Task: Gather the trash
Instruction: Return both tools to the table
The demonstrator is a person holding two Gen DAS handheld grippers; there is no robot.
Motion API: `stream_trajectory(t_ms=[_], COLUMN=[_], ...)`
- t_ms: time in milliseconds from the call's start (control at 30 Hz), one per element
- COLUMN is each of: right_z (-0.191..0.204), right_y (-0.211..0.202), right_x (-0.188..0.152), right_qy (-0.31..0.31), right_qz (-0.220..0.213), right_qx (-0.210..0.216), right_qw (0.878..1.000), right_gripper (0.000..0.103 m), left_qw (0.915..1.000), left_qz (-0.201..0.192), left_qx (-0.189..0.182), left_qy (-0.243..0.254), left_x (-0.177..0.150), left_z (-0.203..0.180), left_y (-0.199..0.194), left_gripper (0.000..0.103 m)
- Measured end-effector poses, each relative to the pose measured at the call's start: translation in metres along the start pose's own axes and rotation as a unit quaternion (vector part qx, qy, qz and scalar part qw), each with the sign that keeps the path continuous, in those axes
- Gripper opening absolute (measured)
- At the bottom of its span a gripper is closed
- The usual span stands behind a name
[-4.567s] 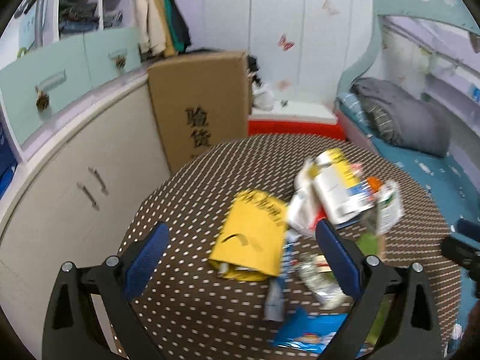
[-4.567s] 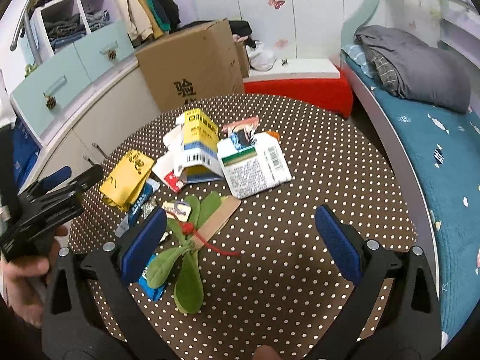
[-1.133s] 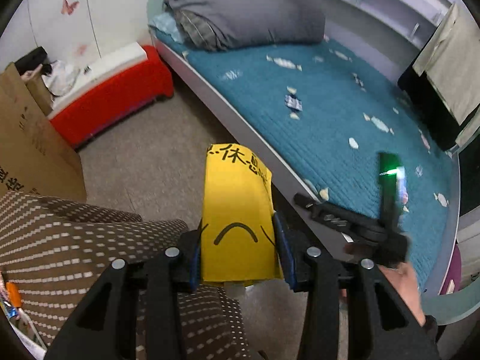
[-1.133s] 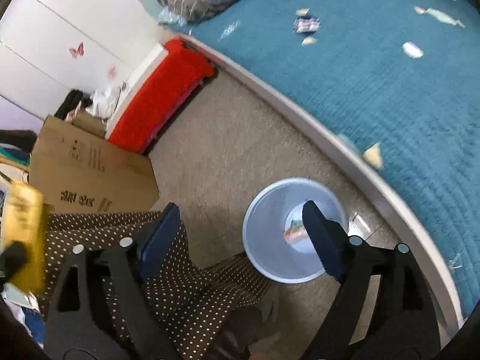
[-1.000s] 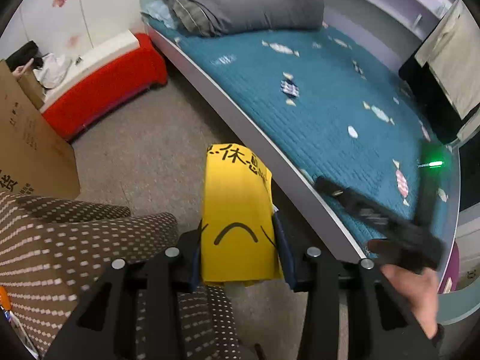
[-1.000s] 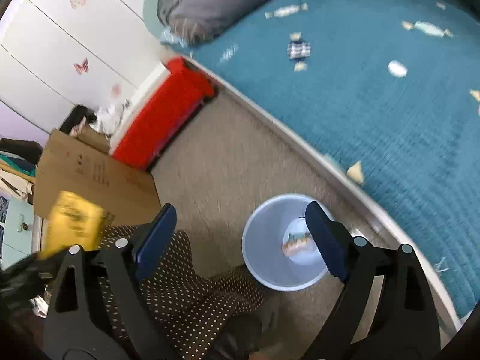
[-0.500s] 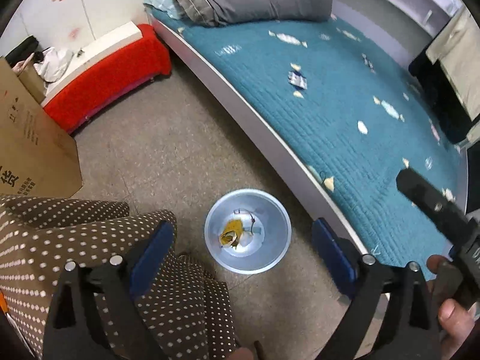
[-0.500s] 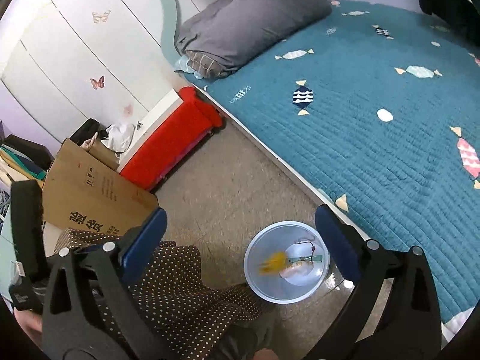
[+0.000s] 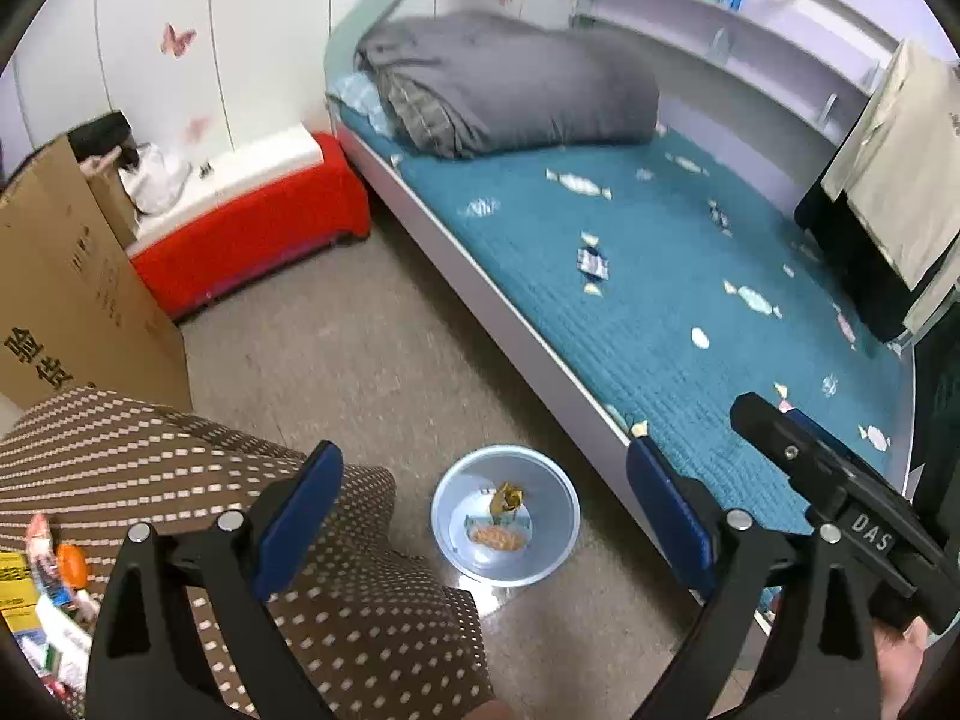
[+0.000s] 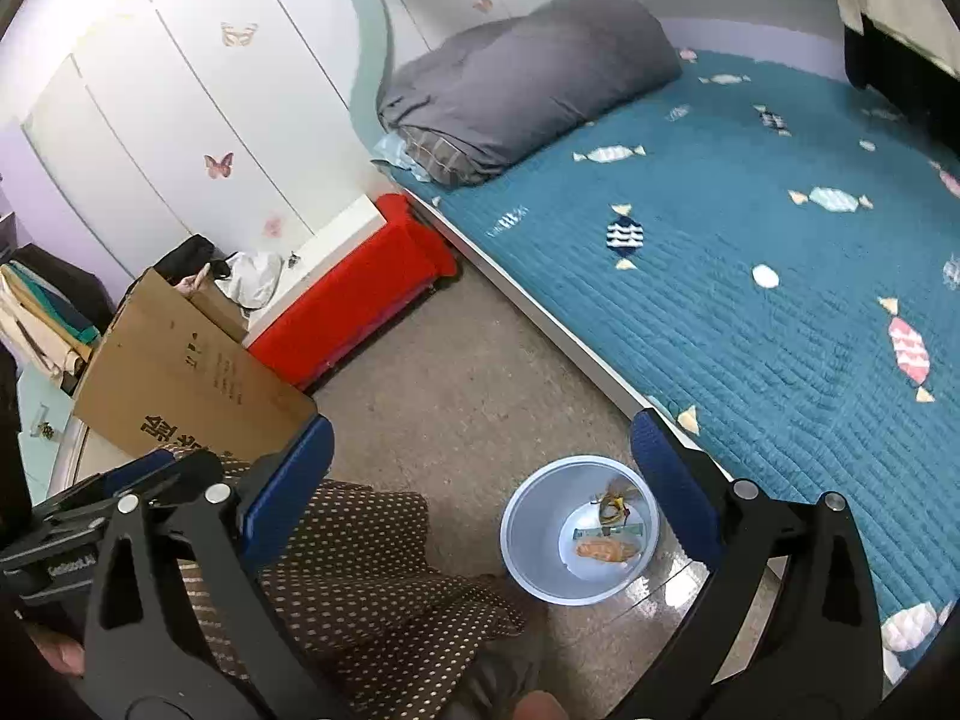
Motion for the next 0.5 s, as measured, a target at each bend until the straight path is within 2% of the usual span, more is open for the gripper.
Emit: stream_trajectory(t_ms=[300,500], right_z=[0.056,0.112], right_y=[-0.055,-0.088], right_x=[0.014,0.010], right_qy=[-0.043,-0.079], right_qz=[-0.027,-0.040], right_qx=[-0.007,0.008], right_qw=[0.999,0.996], right_gripper=[0.097,0.097], left_qw=[0.9969,0.9910], left_qz=[-0.078,-0.134], left_qx=[-0.012,-0.003], left_qy=[-0.004,-0.008], left_x=[0.000,-0.011], left_z=[0.020,0.053], left_y=[-0.088,-0.150], left_gripper=[0.095,0.095])
Point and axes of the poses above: each gripper's, at about its wrist camera, not at the fingertips, and y roughly the way its jaws point, z to its left, x to its top, the point moved 9 cm from there along y, roughly the way its jaws point, and after that the axes turned 14 degrees about -y, right-handed, at the moved point
